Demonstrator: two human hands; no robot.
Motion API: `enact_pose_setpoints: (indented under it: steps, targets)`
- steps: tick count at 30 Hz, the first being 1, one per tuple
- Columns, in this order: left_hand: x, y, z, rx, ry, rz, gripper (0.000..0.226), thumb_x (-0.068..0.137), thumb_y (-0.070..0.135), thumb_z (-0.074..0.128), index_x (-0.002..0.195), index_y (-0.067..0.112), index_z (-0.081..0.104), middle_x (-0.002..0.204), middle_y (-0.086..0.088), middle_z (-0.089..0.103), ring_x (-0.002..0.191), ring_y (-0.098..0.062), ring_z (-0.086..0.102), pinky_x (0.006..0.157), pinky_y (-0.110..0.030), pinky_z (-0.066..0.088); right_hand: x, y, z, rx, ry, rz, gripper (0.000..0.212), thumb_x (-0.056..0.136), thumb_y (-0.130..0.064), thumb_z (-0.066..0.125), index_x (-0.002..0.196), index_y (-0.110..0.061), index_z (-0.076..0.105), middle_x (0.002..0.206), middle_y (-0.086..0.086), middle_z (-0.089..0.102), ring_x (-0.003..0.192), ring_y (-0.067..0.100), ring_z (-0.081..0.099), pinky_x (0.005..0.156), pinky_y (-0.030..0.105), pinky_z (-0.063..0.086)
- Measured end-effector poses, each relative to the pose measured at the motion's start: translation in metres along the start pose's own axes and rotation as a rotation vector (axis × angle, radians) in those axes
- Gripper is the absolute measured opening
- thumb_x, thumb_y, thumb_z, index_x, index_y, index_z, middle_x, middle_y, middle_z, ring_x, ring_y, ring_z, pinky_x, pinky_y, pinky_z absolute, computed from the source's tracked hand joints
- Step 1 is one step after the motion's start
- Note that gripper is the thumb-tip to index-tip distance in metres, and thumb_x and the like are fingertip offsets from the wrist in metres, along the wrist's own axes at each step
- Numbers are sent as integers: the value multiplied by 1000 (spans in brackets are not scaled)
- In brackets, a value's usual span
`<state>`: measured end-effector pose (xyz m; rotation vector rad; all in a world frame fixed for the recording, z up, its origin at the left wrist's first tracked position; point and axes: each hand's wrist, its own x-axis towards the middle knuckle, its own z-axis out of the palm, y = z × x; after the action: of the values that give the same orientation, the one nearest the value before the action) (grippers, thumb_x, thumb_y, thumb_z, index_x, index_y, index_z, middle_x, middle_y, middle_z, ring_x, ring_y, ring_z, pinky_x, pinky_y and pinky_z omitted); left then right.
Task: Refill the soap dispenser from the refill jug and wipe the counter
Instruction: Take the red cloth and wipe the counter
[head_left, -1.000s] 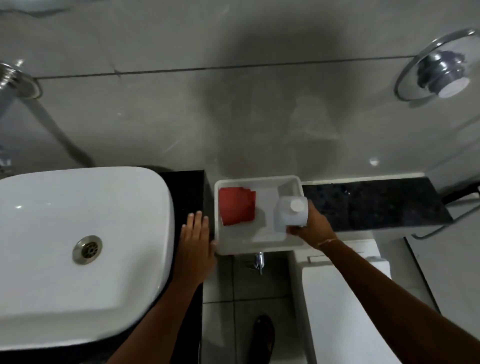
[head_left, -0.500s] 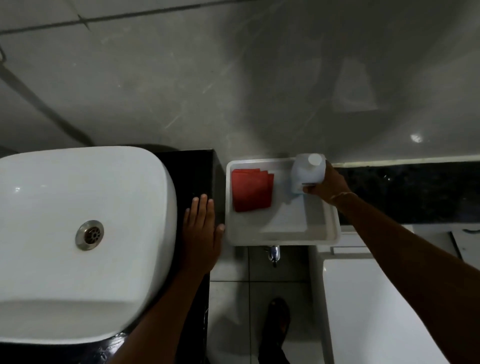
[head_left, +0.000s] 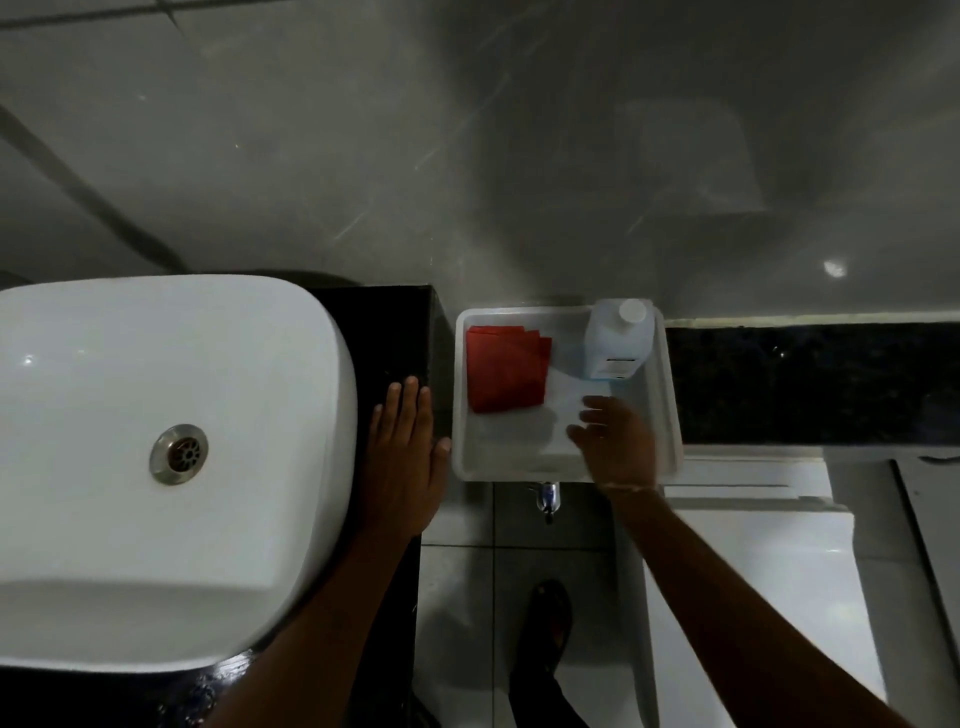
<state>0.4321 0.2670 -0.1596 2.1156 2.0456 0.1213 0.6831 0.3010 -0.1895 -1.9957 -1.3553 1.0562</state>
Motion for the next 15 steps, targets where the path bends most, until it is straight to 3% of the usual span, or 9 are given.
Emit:
enact_pose_setpoints:
  steps: [3, 5, 8, 12, 15]
  targets:
    - [-1, -2, 2, -29, 23, 24, 64, 99, 38, 28, 152, 3, 29, 162, -16, 23, 152, -33, 17, 123, -50, 16, 14, -15, 41, -167, -95, -277, 58, 82, -23, 73, 135, -24, 49, 134, 4, 58, 125, 20, 50, 102, 29, 37]
    - [-1, -1, 3, -52, 44, 16, 63, 98, 36, 30, 151, 2, 33, 160, -17, 28, 150, -34, 21, 122, -51, 19, 35, -23, 61, -411, -209, -426, 70, 86, -24, 68, 147, -24, 33, 153, 6, 37, 143, 27, 28, 115, 42, 30]
    - [0, 0, 4, -47, 51, 8, 63, 97, 37, 29, 149, 1, 37, 159, -19, 31, 149, -36, 25, 120, -52, 22, 66, -31, 79, -758, -348, -519, 78, 90, -25, 61, 152, -22, 15, 162, 6, 15, 149, 35, 7, 119, 53, 21]
    - [1, -2, 6, -55, 56, 15, 62, 98, 36, 29, 150, 2, 35, 159, -18, 31, 150, -35, 24, 121, -52, 21, 84, -37, 92, -866, -292, -564, 78, 86, -18, 64, 150, -17, 19, 158, 12, 23, 142, 39, 25, 106, 54, 39]
    - [0, -4, 6, -67, 50, 19, 62, 97, 34, 33, 150, 3, 35, 160, -18, 30, 150, -34, 23, 122, -51, 19, 92, -42, 93, -883, -223, -636, 56, 88, -15, 63, 139, -10, 39, 139, 18, 49, 123, 38, 51, 93, 48, 51]
